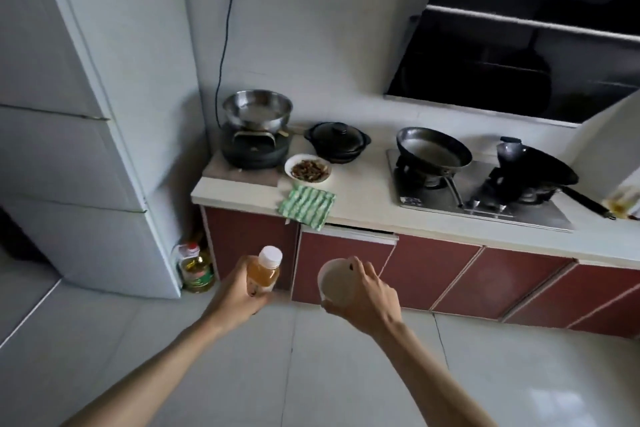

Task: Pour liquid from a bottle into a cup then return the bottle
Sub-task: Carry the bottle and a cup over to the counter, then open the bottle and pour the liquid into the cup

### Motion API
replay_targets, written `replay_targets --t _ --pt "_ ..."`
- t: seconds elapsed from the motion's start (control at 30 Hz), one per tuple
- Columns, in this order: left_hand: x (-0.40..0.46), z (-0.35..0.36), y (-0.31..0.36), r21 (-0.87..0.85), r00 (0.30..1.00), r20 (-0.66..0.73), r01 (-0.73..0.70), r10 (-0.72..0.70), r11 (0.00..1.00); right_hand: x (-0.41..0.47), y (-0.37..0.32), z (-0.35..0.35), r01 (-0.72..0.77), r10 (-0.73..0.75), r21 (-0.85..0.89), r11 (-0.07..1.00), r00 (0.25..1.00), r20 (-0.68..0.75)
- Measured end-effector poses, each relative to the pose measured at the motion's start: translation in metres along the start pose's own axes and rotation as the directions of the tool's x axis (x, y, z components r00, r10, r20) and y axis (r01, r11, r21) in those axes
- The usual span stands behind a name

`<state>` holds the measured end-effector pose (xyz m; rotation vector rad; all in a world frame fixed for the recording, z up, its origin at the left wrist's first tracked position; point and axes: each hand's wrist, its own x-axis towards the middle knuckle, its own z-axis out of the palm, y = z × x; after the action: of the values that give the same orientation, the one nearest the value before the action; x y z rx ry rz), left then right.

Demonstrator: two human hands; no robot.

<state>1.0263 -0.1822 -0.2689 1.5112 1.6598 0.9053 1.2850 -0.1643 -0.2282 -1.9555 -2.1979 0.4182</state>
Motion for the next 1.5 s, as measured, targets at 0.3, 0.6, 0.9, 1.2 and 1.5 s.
replay_targets --t 0.3,0.6,0.9,1.2,1.5 --pt "0.052 -0.077 -0.069 -0.036 0.969 -0.171 0.174 -0.178 0.984 0.131 -0.102 0.059 0.202 -0.203 0.022 0.979 0.969 0.142" --pt "0.174 -0.118 -0.094 -0.077 0.906 -0.285 0.303 -0.313 0.950 0.290 -0.151 0.094 0.303 -0.323 0.122 0.945 0.921 0.219" --pt "0.287 -0.142 -0.127 -0.060 0.911 -0.248 0.326 -0.331 0.943 0.400 -0.176 0.120 0.253 -0.277 0.118 0.960 0.917 0.286" --pt "0.421 -0.172 -0.185 0.036 0.985 -0.053 0.164 -0.162 0.986 0.479 -0.208 0.161 -0.009 -0.003 0.038 0.999 0.951 0.310" --pt "0.478 -0.167 -0.234 0.073 0.999 0.043 0.029 -0.032 0.997 0.505 -0.237 0.180 -0.213 0.214 -0.039 0.976 0.927 0.308"
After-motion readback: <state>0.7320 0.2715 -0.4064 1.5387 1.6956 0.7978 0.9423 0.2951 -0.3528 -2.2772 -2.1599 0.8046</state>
